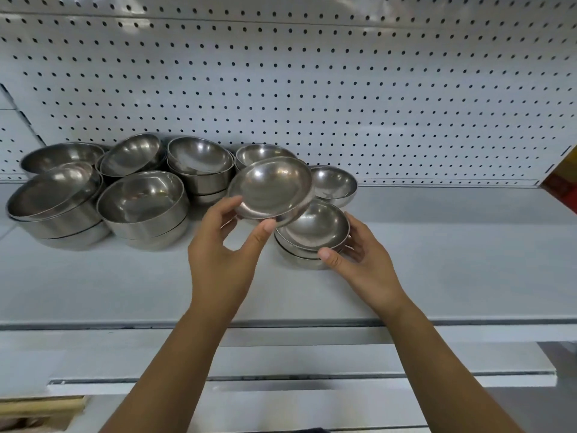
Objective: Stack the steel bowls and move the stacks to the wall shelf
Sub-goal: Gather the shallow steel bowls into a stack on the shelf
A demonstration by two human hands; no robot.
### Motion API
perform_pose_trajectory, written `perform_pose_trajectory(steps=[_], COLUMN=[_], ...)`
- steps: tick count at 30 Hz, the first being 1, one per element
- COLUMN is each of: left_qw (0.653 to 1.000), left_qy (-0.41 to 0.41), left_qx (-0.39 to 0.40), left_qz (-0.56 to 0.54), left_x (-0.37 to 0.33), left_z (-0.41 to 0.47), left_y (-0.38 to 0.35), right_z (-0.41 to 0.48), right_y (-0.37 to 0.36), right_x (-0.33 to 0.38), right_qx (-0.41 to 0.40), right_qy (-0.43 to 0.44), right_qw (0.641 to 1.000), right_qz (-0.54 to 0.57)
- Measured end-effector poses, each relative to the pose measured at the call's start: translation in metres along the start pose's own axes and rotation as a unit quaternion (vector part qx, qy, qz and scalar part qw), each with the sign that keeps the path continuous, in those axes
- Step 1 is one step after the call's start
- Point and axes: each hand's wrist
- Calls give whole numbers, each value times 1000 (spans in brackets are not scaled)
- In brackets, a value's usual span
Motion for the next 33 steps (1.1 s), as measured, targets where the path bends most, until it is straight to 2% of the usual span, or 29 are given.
perform_pose_trajectory(steps=[10, 18, 29, 33], left_qw=[995, 993, 991, 993], left_qy=[-17, -32, -18, -19], left_qx=[101, 111, 128, 110], left_qz=[14, 32, -25, -45], left_x=[8, 16, 17, 11], left_z=[1, -6, -18, -25], left_y=[-26, -34, -42, -53], right_z=[1, 0, 2, 1], right_y=[2, 2, 4, 5], right_x=[-3, -1, -7, -2], right_qx=[2, 0, 1, -57], right_qy=[-10, -13, -12, 4], right_qw=[1000, 1000, 999, 998], right_qz=[-16, -11, -32, -11])
Point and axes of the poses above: each hand's wrist, its own z-axis towards the middle knuckle, its own y-axis out of the back of the hand, x = y × z, and after that the axes turned 7 degrees about z, right-handed
